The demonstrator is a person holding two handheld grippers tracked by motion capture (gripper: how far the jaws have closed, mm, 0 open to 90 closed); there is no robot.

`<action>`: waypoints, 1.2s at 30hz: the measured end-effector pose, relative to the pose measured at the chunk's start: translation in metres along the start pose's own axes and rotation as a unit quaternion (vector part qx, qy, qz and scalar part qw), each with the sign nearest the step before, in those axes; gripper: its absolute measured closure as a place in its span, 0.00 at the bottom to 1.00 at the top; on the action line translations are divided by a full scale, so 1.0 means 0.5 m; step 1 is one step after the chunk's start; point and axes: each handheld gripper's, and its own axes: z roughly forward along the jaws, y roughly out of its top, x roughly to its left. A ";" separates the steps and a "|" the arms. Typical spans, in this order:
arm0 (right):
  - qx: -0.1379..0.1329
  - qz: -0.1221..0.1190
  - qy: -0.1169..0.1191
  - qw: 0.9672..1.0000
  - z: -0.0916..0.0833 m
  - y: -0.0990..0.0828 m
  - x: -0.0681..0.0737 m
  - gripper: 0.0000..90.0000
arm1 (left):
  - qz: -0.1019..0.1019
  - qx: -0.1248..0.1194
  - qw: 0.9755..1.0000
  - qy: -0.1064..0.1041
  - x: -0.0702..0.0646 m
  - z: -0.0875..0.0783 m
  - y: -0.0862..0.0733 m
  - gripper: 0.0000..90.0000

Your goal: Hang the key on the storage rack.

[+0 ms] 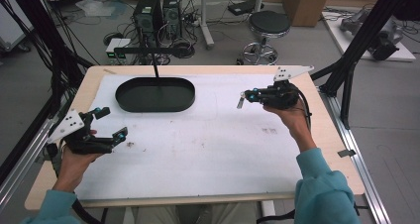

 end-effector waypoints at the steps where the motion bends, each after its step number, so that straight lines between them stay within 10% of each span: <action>1: -0.013 -0.002 0.014 1.000 0.002 0.002 0.008 0.98 | 0.001 0.003 1.000 -0.008 -0.003 0.007 0.012 0.06; 14: -0.074 -0.048 0.110 0.990 0.040 0.036 0.083 0.98 | 0.013 0.010 0.994 -0.103 -0.038 0.091 0.119 0.06; 36: -0.085 -0.063 0.194 0.975 0.149 0.069 0.145 0.98 | 0.030 0.047 0.977 -0.207 -0.072 0.188 0.175 0.06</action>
